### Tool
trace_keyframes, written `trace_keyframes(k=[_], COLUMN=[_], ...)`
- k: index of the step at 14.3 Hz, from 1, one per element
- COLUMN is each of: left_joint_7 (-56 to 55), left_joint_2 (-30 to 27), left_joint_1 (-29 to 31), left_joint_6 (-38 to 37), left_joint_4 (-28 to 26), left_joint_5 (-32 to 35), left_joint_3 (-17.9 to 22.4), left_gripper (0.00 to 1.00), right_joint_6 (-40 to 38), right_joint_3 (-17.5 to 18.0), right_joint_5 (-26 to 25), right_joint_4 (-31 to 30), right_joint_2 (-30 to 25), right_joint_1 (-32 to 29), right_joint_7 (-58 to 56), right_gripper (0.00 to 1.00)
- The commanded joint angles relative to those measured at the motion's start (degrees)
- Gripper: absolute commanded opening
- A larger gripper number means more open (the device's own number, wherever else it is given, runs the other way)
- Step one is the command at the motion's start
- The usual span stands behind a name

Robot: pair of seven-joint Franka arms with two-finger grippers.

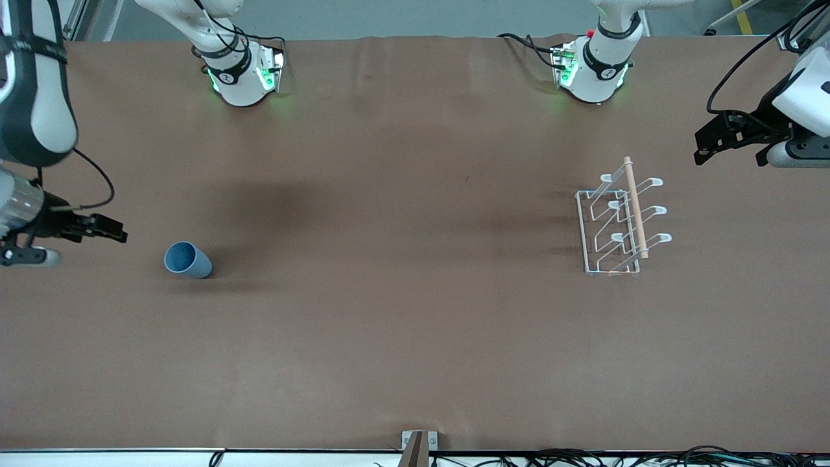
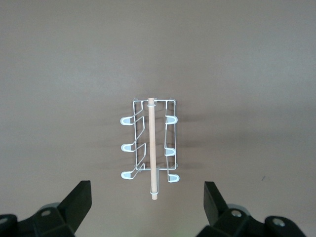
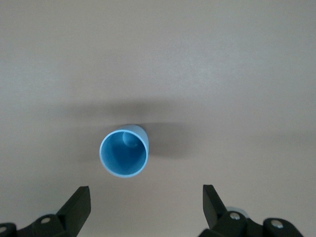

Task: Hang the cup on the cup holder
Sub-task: 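Grasp the blue cup rim with the right gripper and lift it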

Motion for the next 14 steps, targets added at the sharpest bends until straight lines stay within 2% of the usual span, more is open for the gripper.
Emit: trace_keyframes(k=[1, 4, 7, 11, 12, 13, 14], left_joint_7=[0.9, 0.9, 0.9, 0.9, 0.9, 0.9, 0.9], left_joint_2=[0.7, 1.3, 1.4, 1.5, 1.5, 1.5, 1.5], left_joint_1=[0.4, 1.1, 1.0, 1.1, 1.1, 1.1, 1.1], left_joint_6=[-0.6, -0.3, -0.3, -0.2, -0.2, -0.2, -0.2], left_joint_4=[1.2, 1.5, 1.5, 1.6, 1.5, 1.6, 1.5], left_joint_5=[0.4, -0.1, -0.1, -0.2, -0.1, -0.1, -0.1], left_joint_3=[-0.2, -0.2, -0.2, -0.2, -0.2, -0.2, -0.2], left_gripper=[1.00, 1.00, 1.00, 1.00, 1.00, 1.00, 1.00], right_joint_6=[2.4, 2.9, 4.7, 11.1, 11.7, 11.9, 12.2], right_joint_3=[0.5, 0.5, 0.6, 0.7, 0.8, 0.8, 0.8], right_joint_5=[1.0, 0.9, 0.9, 0.9, 0.9, 0.9, 0.9], right_joint_4=[0.3, 0.2, -1.5, -5.3, -5.3, -5.3, -5.2], right_joint_2=[5.0, 8.7, 10.0, 11.3, 11.9, 11.9, 12.0], right_joint_1=[-0.3, -0.1, 0.1, 0.1, 0.1, 0.1, 0.2], right_joint_7=[-1.0, -1.1, -1.4, -1.4, -1.4, -1.4, -1.4], right_gripper=[1.00, 1.00, 1.00, 1.00, 0.96, 0.87, 0.65])
